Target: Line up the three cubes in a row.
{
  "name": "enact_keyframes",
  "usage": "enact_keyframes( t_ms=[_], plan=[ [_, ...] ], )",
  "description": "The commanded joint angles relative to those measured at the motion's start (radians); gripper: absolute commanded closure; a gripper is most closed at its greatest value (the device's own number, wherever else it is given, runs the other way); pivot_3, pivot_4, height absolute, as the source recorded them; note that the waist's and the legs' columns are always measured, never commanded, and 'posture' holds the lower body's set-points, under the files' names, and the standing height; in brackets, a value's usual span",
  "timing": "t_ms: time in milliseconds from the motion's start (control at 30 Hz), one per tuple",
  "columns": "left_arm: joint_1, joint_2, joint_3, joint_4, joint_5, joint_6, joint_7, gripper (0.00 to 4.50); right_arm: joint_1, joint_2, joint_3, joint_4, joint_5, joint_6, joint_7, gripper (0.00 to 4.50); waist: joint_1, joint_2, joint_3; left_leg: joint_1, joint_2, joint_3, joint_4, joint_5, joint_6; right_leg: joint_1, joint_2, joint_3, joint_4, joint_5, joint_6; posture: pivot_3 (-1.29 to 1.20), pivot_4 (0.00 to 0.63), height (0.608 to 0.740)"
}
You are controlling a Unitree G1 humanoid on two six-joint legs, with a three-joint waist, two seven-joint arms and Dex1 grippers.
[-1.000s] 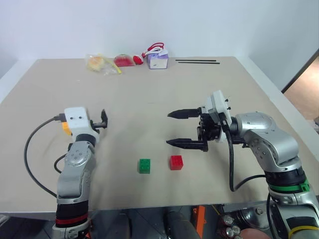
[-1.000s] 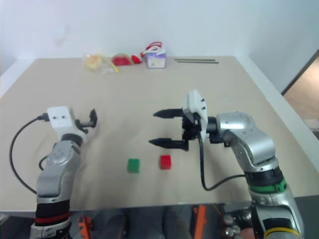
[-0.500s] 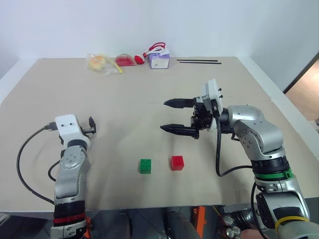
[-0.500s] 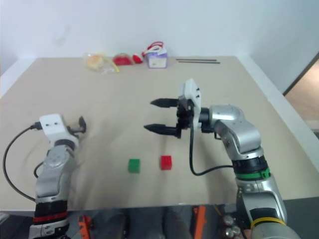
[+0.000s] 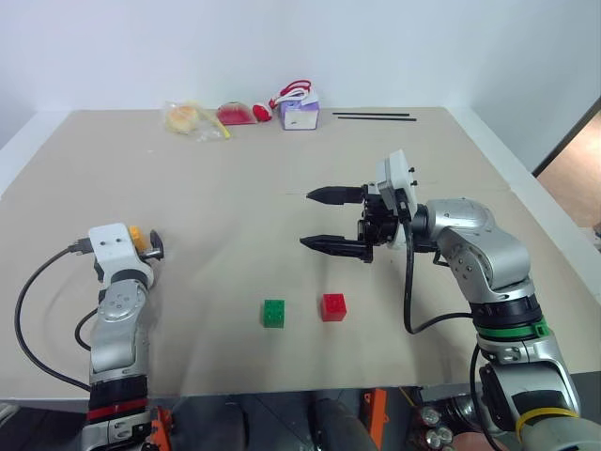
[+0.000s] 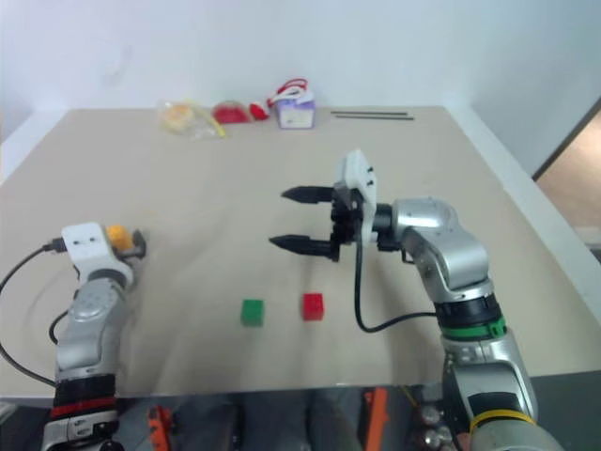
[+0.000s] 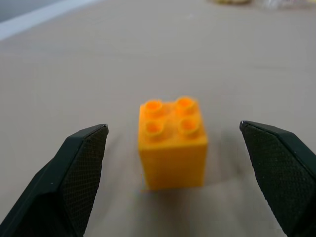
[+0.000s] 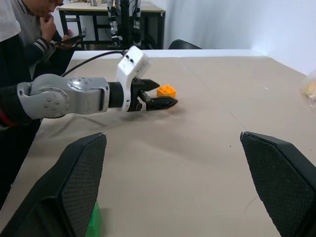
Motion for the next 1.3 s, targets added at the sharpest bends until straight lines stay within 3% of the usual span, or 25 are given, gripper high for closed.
enact_keyframes(
  t_ms=[33, 67, 100, 367, 567, 633, 800, 933, 1067, 1300],
  plan=[
    [-0.016, 0.02, 0.011, 0.013, -0.006, -0.03, -0.021, 0.08, -0.012, 0.0, -0.017, -0.033, 0.007, -0.009, -0.006, 0.0, 0.0, 0.0, 0.0, 0.0, 0.0, 0.0, 0.0, 0.0, 0.0, 0.0, 0.0, 0.0, 0.0, 0.0, 0.0, 0.0, 0.15, 0.74],
    [-0.016, 0.021, 0.007, 0.015, -0.004, -0.036, -0.022, 0.08, -0.011, 0.0, -0.018, -0.034, 0.007, -0.008, -0.007, 0.0, 0.0, 0.0, 0.0, 0.0, 0.0, 0.0, 0.0, 0.0, 0.0, 0.0, 0.0, 0.0, 0.0, 0.0, 0.0, 0.0, 0.15, 0.74],
    [-0.015, 0.019, 0.006, 0.017, -0.004, -0.041, -0.022, 0.57, -0.01, -0.001, -0.019, -0.036, 0.007, -0.008, -0.007, 0.0, 0.0, 0.0, 0.0, 0.0, 0.0, 0.0, 0.0, 0.0, 0.0, 0.0, 0.0, 0.0, 0.0, 0.0, 0.0, 0.0, 0.15, 0.74],
    [-0.012, 0.011, 0.0, 0.012, 0.003, -0.067, -0.008, 3.14, -0.006, -0.004, -0.023, -0.04, 0.008, -0.009, -0.01, 0.0, 0.0, 0.0, 0.0, 0.0, 0.0, 0.0, 0.0, 0.0, 0.0, 0.0, 0.0, 0.0, 0.0, 0.0, 0.0, 0.0, 0.15, 0.74],
    [-0.007, 0.018, 0.003, 0.014, -0.002, -0.077, -0.016, 3.18, -0.005, -0.003, -0.038, -0.041, 0.022, -0.013, -0.006, 0.0, 0.0, 0.0, 0.0, 0.0, 0.0, 0.0, 0.0, 0.0, 0.0, 0.0, 0.0, 0.0, 0.0, 0.0, 0.0, 0.0, 0.15, 0.74],
    [-0.016, 0.035, -0.004, 0.007, -0.044, -0.093, -0.099, 3.18, -0.001, -0.008, -0.047, -0.052, 0.04, 0.0, 0.001, 0.0, 0.0, 0.0, 0.0, 0.0, 0.0, 0.0, 0.0, 0.0, 0.0, 0.0, 0.0, 0.0, 0.0, 0.0, 0.0, 0.0, 0.15, 0.74],
    [0.009, 0.141, -0.122, -0.046, -0.158, -0.11, -0.503, 3.18, 0.053, -0.067, -0.033, -0.131, 0.082, 0.05, 0.064, 0.0, 0.001, 0.0, 0.0, -0.001, 0.0, 0.0, -0.001, 0.0, 0.0, 0.0, 0.0, -0.001, 0.0, -0.001, -0.001, 0.0, 0.15, 0.74],
    [0.087, 0.323, -0.224, -0.098, -0.234, -0.17, -0.923, 3.18, 0.096, -0.145, -0.019, -0.215, 0.117, 0.091, 0.136, 0.0, -0.003, 0.0, 0.0, -0.002, 0.0, 0.0, -0.001, -0.001, -0.001, -0.001, -0.001, 0.0, 0.0, -0.003, -0.001, 0.0, 0.15, 0.74],
    [0.118, 0.462, -0.287, -0.056, -0.259, -0.239, -1.218, 3.18, 0.125, -0.198, -0.01, -0.248, 0.119, 0.096, 0.176, 0.0, -0.003, 0.001, 0.0, 0.0, 0.002, 0.002, -0.004, -0.001, -0.001, -0.003, 0.0, -0.001, 0.0, -0.004, -0.004, 0.0, 0.15, 0.74],
    [0.051, 0.559, -0.354, 0.074, -0.23, -0.347, -1.497, 3.18, 0.161, -0.222, -0.02, -0.279, 0.12, 0.104, 0.17, 0.0, -0.002, 0.001, 0.001, -0.001, 0.002, 0.002, -0.004, -0.001, -0.001, -0.004, 0.0, -0.001, 0.0, -0.007, -0.009, 0.0, 0.15, 0.74]
  ],
)
